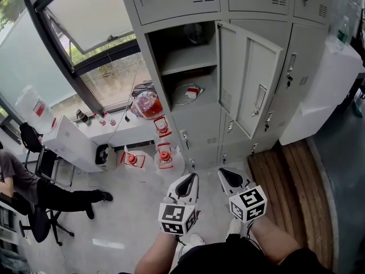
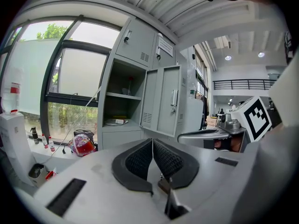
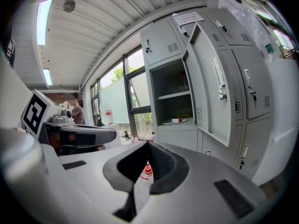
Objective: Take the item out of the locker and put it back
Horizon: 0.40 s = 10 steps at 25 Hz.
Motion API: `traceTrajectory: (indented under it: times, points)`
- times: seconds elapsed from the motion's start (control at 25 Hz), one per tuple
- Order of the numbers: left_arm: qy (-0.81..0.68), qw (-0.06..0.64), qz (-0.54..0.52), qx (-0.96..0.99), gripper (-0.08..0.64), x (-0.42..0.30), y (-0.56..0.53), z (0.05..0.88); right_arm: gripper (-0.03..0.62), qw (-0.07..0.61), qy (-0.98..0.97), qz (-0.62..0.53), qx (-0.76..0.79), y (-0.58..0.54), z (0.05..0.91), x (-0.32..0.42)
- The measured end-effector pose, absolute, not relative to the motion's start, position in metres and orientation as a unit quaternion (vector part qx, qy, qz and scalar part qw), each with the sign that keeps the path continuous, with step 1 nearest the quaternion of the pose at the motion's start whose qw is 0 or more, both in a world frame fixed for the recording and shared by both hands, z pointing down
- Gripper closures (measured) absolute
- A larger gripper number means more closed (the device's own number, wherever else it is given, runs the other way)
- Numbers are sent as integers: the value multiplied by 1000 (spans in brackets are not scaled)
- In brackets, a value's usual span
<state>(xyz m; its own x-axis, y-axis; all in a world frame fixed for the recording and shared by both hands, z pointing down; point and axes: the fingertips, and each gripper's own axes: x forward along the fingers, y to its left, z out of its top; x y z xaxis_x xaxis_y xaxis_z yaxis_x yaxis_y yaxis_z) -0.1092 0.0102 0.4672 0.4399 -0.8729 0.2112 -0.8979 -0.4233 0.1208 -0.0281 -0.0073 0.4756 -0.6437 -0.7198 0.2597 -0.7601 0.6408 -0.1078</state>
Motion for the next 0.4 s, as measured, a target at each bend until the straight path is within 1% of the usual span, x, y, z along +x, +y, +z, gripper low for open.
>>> traceTrajectory:
  times: [0.4]
  points:
    - [-528,112,52,841,540,-108,11,466,540,96,-902,101,408,-7,474,-29]
